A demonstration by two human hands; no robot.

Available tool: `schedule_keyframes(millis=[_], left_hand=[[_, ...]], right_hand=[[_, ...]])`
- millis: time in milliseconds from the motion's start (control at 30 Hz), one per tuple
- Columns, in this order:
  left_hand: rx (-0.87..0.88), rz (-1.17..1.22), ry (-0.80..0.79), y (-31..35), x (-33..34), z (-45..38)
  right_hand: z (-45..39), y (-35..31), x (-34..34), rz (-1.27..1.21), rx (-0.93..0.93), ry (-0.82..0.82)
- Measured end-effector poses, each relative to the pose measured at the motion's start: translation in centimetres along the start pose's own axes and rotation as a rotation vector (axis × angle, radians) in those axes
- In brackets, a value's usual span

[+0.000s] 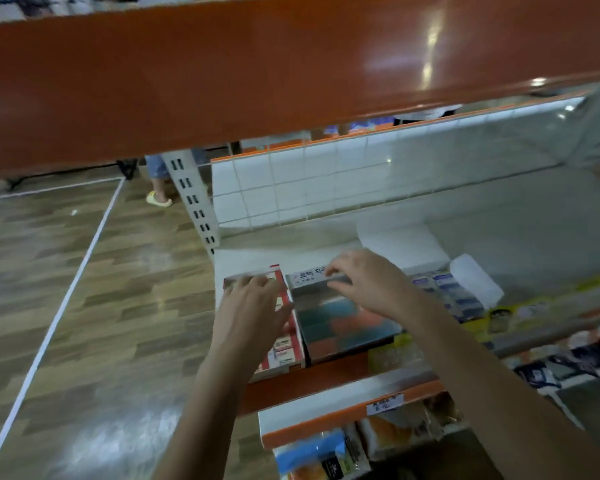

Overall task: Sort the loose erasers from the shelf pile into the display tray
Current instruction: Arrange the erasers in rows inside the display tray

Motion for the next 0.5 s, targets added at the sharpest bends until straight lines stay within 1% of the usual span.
schedule_keyframes(millis=[133, 233, 367, 500], left_hand=[[0.139, -0.013, 0.025, 5.9, -1.8, -5.3], [0.264, -0.069, -0.002, 13.4, -0.8, -9.0], [0.406, -0.201, -0.006, 24.9, 0.9, -11.7], [0.479, -0.181, -0.050, 35.3, 2.6, -13.7]], right_hand=[[0.6, 3.3, -4.5, 0.046, 0.032, 0.246], [2.6, 8.6, -8.0, 0.082, 0.133, 0.372], [7.4, 17.2, -11.5, 0.168, 0.283, 0.396], [14.0, 26.2, -15.3, 0.221, 0.491, 0.355]])
Point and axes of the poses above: each hand's wrist, its own z-axis away from the middle knuckle, its own x-axis out of the palm, y = z × x, the point moved 5 cm from there along -z, towards the middle knuckle, and after that the axes turned 7 degrees about -z, right-handed, at the moved point
